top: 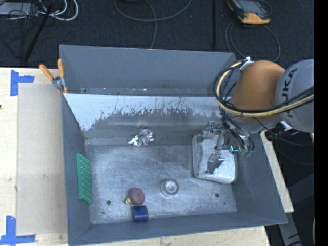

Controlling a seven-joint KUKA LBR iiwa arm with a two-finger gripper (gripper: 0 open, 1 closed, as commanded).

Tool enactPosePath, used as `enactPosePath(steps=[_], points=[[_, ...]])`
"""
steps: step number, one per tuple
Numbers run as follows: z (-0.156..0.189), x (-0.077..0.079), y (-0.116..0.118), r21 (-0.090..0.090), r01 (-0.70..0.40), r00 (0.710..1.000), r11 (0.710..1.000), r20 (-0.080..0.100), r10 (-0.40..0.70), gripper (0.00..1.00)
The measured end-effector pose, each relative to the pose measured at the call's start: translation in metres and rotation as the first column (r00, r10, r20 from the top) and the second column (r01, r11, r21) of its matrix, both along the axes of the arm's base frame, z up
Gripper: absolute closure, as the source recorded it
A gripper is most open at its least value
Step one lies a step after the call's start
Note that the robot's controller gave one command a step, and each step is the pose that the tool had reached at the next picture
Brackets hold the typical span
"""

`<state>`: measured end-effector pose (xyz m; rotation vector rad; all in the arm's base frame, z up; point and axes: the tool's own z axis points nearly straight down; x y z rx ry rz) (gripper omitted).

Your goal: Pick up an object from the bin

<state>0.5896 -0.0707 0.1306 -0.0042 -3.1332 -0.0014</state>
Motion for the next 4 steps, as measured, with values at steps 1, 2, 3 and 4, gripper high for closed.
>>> enactPosePath(steps=[1, 2, 3, 4], points=[[-0.007, -0.070, 0.071, 0.003, -0.282, 0.960, 0.960, 0.005, 0.282, 0.00], [-0.060, -0.067, 0.112, -0.002, -0.375, 0.927, 0.927, 0.010, 0.375, 0.00], [-0.058, -0.067, 0.112, -0.001, -0.376, 0.927, 0.927, 0.009, 0.376, 1.00], [0.100, -0.013, 0.122, -0.005, -0.724, 0.689, 0.689, 0.014, 0.724, 1.00]])
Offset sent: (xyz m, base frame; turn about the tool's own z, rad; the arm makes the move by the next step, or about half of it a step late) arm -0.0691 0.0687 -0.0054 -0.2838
